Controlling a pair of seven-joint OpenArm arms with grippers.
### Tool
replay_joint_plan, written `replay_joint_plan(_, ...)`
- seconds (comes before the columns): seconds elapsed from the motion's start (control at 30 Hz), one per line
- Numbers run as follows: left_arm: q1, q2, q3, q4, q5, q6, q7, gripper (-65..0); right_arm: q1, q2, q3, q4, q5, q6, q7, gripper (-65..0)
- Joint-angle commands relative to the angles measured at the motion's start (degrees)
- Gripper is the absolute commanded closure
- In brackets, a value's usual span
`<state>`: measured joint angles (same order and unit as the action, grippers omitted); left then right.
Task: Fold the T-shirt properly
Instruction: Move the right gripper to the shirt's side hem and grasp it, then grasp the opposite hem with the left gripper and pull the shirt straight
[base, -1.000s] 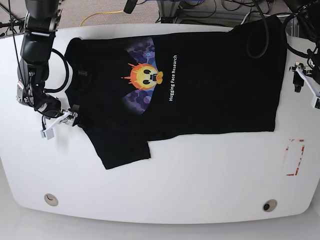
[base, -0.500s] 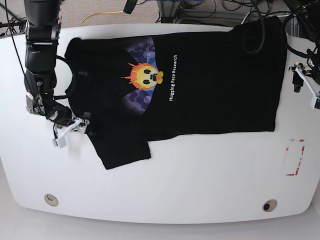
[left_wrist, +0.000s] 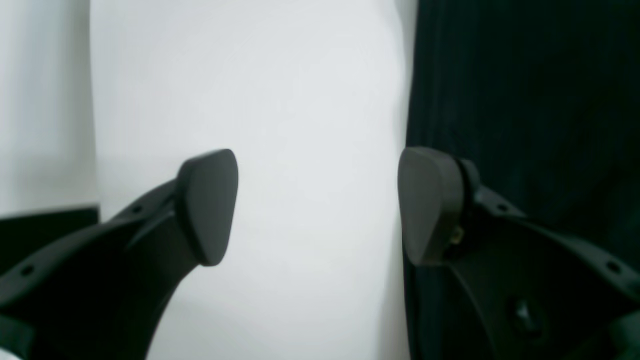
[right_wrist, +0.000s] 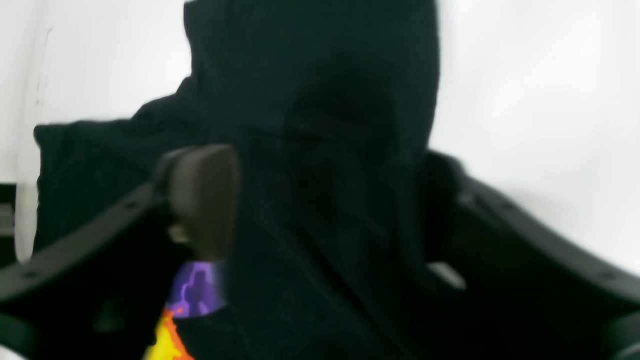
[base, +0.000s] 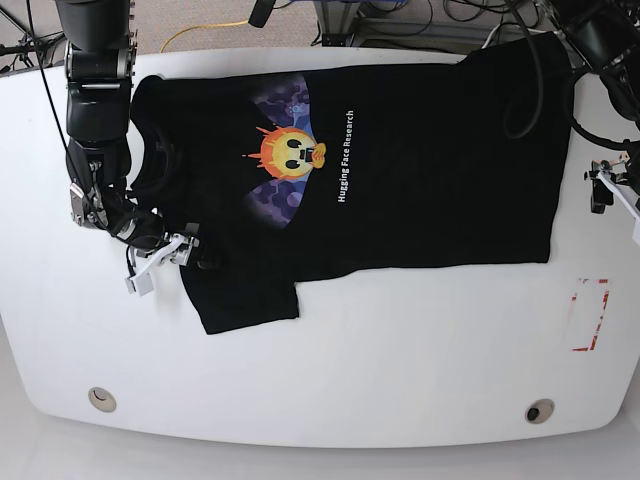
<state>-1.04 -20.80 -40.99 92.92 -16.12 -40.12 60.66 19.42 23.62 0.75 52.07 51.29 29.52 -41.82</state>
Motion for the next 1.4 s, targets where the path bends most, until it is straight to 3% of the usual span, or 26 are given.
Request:
replay_joint_plan(0.0,-3.0,-1.3,-0.3,-3.9,3.9,0.1,-3.0,-46.5,0.7,1.0,0.2,0.4,-0.9,-0.4,-0.9,-36.3)
replay_joint_plan(0.17,-8.7,-1.2,0.0,-14.2,5.3,0.1,-7.2,-46.7,0.9,0.7,0.2,0.5,-3.8,-0.2,-0.9,-10.1)
replay_joint_plan(0.23,-11.0,-1.2,-0.1,-17.6,5.3,0.1,-7.3,-47.4,0.9,0.6,0.2,0.5,-5.3,-0.2,-0.9,-1.3)
replay_joint_plan(0.27,-12.1,-1.2,-0.1,-19.2,5.3,0.1,-7.4,-48.6,0.9,0.6,0.2,0.4,-6.1,-0.2,-0.9,0.0)
replay_joint_plan(0.5,-16.6,-1.1,0.2,-27.3,5.1,0.1,-7.4,-51.5,0.8,-0.3,0.5,0.6,-7.7,-0.1,-0.9,0.0)
replay_joint_plan(0.73,-18.0,2.8,0.7,-30.4,5.0,0.1,-7.4,-51.5,0.7,-0.3,0.5,0.6,-7.8,-0.1,-0.9,0.0)
replay_joint_plan(0.93,-18.1,5.6,5.7,-29.9,5.0,0.1,-7.6,-51.5,0.8,-0.5,0.5,0.6,-7.8,-0.1,-0.9,0.0)
replay_joint_plan(1.37,-18.3,6.8,6.2,-35.6,5.4,0.1,-12.2,-51.5,0.6,-0.5,0.6,0.6,-7.9,0.0,-0.9,0.0)
